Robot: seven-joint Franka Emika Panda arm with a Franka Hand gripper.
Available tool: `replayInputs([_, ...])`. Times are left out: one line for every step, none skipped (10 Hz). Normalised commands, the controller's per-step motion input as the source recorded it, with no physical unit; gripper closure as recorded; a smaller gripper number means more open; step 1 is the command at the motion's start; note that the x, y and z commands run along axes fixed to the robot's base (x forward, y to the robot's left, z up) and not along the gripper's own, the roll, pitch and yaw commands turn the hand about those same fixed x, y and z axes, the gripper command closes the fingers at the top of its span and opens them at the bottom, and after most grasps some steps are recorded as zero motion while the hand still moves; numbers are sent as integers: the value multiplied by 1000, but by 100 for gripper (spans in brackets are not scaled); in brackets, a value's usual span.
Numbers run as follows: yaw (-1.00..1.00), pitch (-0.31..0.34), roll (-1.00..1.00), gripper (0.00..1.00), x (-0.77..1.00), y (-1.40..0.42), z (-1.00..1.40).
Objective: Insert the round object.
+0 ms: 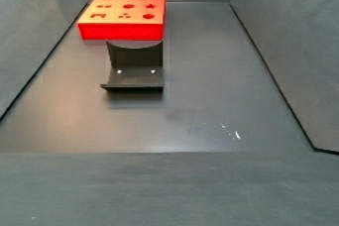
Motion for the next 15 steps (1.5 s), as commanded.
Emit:
replayInputs([277, 0, 0, 100, 489, -420, 0])
replayInputs([203, -21, 0, 100, 714, -554, 0])
replayInputs([166, -30, 0, 100, 771, -566, 0])
replayInputs([131, -27, 20, 100, 860, -543, -9])
replayInputs([80, -41, 64, 100, 980, -451, -69])
replayInputs([0, -141, 97, 100, 966, -260, -334])
replayInputs([-146, -189, 111, 100, 917, -166, -471])
replayInputs([-129, -187, 79, 100, 949, -126, -483])
replayInputs([-100, -183, 49, 100, 980, -114, -471])
replayInputs([-71, -174, 47, 100, 1000, -117, -460])
replayInputs([-54, -164, 37, 100, 1000, -111, -443])
replayInputs([-51, -163, 36, 100, 1000, -114, -426])
replayInputs([-54, -166, 47, 100, 1000, -117, -431])
replayInputs([-26, -180, 13, 100, 1000, 0, -300])
replayInputs([0, -159, 107, 100, 1000, 3, -111])
